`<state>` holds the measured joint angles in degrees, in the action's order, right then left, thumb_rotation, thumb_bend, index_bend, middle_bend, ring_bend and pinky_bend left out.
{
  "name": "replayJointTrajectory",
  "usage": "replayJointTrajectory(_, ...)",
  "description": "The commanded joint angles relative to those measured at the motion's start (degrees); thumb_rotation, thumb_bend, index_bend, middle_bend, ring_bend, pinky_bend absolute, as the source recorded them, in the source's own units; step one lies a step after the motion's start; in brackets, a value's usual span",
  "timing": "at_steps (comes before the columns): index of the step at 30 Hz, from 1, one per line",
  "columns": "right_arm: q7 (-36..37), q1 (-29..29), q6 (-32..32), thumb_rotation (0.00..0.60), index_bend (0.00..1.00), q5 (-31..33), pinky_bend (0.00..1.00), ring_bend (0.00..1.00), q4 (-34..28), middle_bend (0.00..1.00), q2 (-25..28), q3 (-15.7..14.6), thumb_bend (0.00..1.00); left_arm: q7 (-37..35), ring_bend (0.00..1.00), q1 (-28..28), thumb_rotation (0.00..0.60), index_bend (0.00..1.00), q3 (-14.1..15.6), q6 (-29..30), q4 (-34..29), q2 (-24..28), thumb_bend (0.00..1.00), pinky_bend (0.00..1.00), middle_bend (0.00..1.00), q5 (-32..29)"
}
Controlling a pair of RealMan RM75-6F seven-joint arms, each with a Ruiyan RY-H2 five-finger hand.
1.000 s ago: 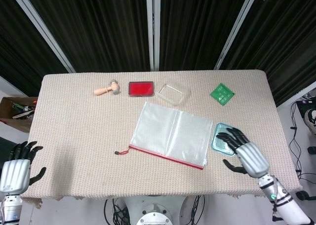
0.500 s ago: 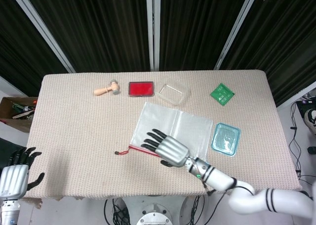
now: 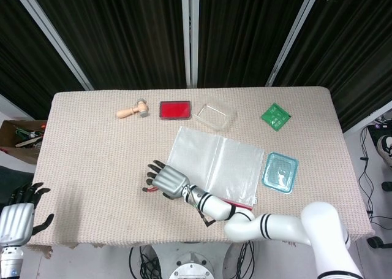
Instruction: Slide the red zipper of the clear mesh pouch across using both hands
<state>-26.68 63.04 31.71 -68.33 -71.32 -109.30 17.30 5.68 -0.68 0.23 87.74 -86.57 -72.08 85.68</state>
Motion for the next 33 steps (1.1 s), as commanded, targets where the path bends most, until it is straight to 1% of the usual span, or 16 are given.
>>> replayJointTrajectory(1, 2.05, 2.13, -0.51, 0.600, 0.31, 0.68, 0.01, 0.00, 3.75, 0.19, -2.68, -0.25, 0.31, -0.23, 0.12, 0.12, 0.600, 0.28, -0.07, -0.20, 0.06, 0.04, 0.21, 0.14, 0.16, -0.04)
replayJointTrajectory(5, 4.29, 3.12, -0.36, 0.600, 0.34, 0.27, 0.01, 0.00, 6.82, 0.20, -4.40, -0.65, 0.31, -0.48, 0.12, 0.33, 0.600, 0.28, -0.20, -0.62, 0.23, 0.09, 0.21, 0.14, 0.17, -0.22)
replayJointTrajectory(9, 6.40, 3.80, 0.39, 0.600, 0.40, -0.72, 0.01, 0.00, 9.46, 0.22, -5.90, -1.15, 0.31, -0.67, 0.12, 0.50, 0.600, 0.28, -0.33, -0.88, 0.43, 0.01, 0.21, 0.14, 0.16, -0.32)
replayJointTrajectory(13, 7.80, 4.24, 1.37, 0.600, 0.44, -1.71, 0.01, 0.00, 11.37, 0.23, -6.85, -1.54, 0.32, -0.93, 0.12, 0.53, 0.600, 0.28, -0.33, -0.91, 0.55, 0.07, 0.21, 0.14, 0.16, -0.27)
replayJointTrajectory(25, 10.42, 4.64, 4.52, 0.600, 0.50, -4.54, 0.00, 0.00, 15.07, 0.24, -8.97, -2.88, 0.32, -1.52, 0.12, 0.45, 0.600, 0.28, -0.41, -0.81, 1.07, 0.17, 0.21, 0.14, 0.17, -0.34)
replayJointTrajectory(30, 11.20, 4.73, 5.70, 0.600, 0.55, -5.69, 0.00, 0.00, 16.68, 0.25, -10.01, -3.35, 0.33, -1.91, 0.12, 0.42, 0.600, 0.28, -0.35, -0.81, 1.42, 0.06, 0.21, 0.14, 0.16, -0.26)
replayJointTrajectory(33, 11.86, 4.81, 6.34, 0.600, 0.59, -6.35, 0.00, 0.00, 17.40, 0.26, -10.41, -3.45, 0.36, -2.25, 0.12, 0.40, 0.600, 0.28, -0.34, -0.76, 1.58, 0.04, 0.21, 0.14, 0.16, -0.17)
